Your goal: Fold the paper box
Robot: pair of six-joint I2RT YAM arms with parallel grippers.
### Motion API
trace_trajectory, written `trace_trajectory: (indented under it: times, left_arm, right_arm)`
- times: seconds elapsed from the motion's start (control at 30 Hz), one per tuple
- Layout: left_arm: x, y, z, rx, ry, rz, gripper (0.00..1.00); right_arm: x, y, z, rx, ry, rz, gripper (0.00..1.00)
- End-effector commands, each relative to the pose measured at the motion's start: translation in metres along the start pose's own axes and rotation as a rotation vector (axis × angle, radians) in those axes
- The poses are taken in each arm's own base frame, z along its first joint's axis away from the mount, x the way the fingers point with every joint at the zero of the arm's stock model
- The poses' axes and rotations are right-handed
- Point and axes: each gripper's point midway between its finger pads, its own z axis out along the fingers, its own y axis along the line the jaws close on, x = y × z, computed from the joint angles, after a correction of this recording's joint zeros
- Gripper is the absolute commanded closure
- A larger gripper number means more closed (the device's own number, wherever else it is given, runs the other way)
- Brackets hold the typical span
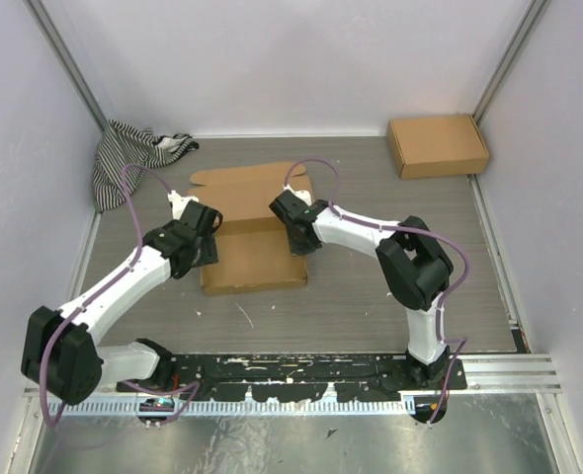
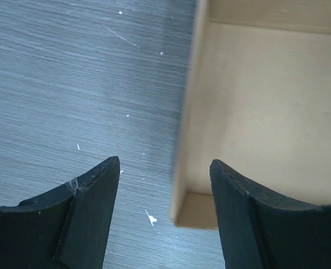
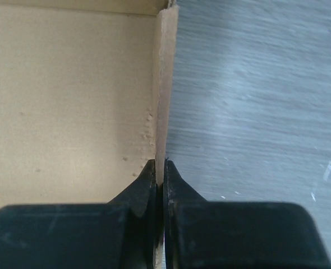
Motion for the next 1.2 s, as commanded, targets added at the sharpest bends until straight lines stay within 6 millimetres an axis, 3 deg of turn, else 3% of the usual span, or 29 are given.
trace_trajectory:
  times: [0.0, 0.2, 0.33, 0.4, 0.5, 0.57, 0.6, 0.63, 0.67, 0.7, 0.83, 0.9, 0.93, 0.97, 1.0, 1.03, 1.07, 1.13, 1.17]
  left_arm:
    - [-0.003, 0.004, 0.006, -0.043, 0.015, 0.030, 0.28]
    - [-0.005, -0.020, 0.017, 0.033, 0.045, 0.039, 0.30]
    - [-0.010, -0.034, 0.015, 0.082, 0.057, 0.037, 0.32]
    - [-0.012, -0.034, 0.012, 0.094, 0.045, 0.031, 0.32]
    - [-0.017, -0.032, 0.007, 0.103, 0.017, 0.026, 0.30]
    - [-0.020, -0.033, 0.003, 0.120, 0.001, 0.023, 0.28]
    - [-0.022, -0.035, 0.002, 0.132, -0.003, 0.027, 0.25]
    - [-0.024, -0.036, -0.001, 0.152, -0.016, 0.026, 0.15]
    - [-0.030, -0.040, -0.005, 0.184, -0.036, 0.014, 0.14]
    - [-0.032, -0.043, -0.006, 0.217, -0.042, 0.001, 0.01]
    - [-0.047, -0.056, -0.005, 0.356, -0.048, -0.103, 0.02]
    - [-0.058, -0.054, -0.005, 0.394, -0.044, -0.160, 0.02]
    - [-0.065, -0.051, -0.005, 0.401, -0.050, -0.191, 0.02]
    - [-0.073, -0.048, -0.006, 0.408, -0.062, -0.225, 0.01]
    - [-0.080, -0.048, -0.009, 0.437, -0.070, -0.254, 0.16]
    - [-0.088, -0.046, -0.013, 0.459, -0.084, -0.299, 0.50]
    - [-0.092, -0.043, -0.015, 0.468, -0.087, -0.367, 0.75]
    - [-0.107, -0.048, -0.023, 0.584, -0.119, -0.437, 0.99]
    - [-0.111, -0.056, -0.029, 0.650, -0.134, -0.418, 1.00]
  right_arm:
    - [0.014, -0.045, -0.009, 0.207, -0.033, 0.040, 0.99]
    - [0.025, -0.075, -0.013, 0.357, -0.058, 0.068, 0.99]
    - [0.025, -0.073, -0.006, 0.368, -0.046, 0.058, 0.99]
    - [0.023, -0.070, -0.005, 0.358, -0.046, 0.068, 0.89]
    - [0.015, -0.067, -0.014, 0.323, -0.073, 0.097, 0.62]
    - [0.004, -0.066, -0.026, 0.285, -0.099, 0.121, 0.50]
    - [-0.001, -0.065, -0.033, 0.258, -0.113, 0.132, 0.47]
    - [-0.007, -0.065, -0.040, 0.232, -0.126, 0.142, 0.45]
    - [-0.014, -0.065, -0.049, 0.204, -0.143, 0.153, 0.43]
    - [-0.021, -0.066, -0.056, 0.178, -0.158, 0.163, 0.41]
    - [-0.052, -0.078, -0.091, 0.108, -0.243, 0.188, 0.29]
    - [-0.072, -0.080, -0.113, 0.064, -0.330, 0.203, 0.35]
    - [-0.083, -0.078, -0.126, 0.027, -0.387, 0.208, 0.51]
    - [-0.093, -0.078, -0.141, -0.002, -0.446, 0.235, 0.76]
    - [-0.097, -0.081, -0.150, -0.011, -0.487, 0.270, 0.95]
    - [-0.097, -0.083, -0.153, -0.020, -0.513, 0.289, 0.99]
    - [-0.100, -0.082, -0.155, -0.041, -0.532, 0.285, 0.99]
    - [-0.107, -0.075, -0.152, -0.095, -0.513, 0.244, 0.99]
    - [-0.109, -0.073, -0.144, -0.109, -0.474, 0.227, 0.99]
